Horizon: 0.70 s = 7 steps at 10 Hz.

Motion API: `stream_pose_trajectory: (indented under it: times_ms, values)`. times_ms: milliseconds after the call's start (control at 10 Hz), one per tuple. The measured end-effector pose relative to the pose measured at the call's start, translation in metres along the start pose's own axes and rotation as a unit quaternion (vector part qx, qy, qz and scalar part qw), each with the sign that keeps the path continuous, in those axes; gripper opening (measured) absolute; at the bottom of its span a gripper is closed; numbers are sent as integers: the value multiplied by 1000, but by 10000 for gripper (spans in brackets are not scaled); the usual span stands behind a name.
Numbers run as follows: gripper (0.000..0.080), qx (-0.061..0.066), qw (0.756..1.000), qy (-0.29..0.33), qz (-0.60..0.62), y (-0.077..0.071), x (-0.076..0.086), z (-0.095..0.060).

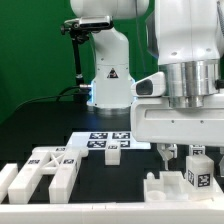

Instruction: Assemble chair

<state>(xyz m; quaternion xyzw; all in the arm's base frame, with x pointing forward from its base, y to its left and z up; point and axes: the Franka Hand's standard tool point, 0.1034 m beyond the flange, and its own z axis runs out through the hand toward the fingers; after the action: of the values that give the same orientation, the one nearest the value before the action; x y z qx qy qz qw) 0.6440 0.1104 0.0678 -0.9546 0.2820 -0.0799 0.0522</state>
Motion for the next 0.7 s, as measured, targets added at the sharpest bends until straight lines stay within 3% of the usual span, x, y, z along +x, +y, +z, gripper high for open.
stream_pose_trajectory:
  times_ms: [200,400,500,600,700]
  values:
    - [648,-8,994,1,-111,-1,1,-1]
    - [649,-28,948,-14,-315,-16,-3,-8]
    - [649,-28,937,-20,-348,-19,0,-11]
    - [649,-27,942,-16,-334,-18,1,-10]
    - [561,-28,946,-16,-323,-18,1,-10]
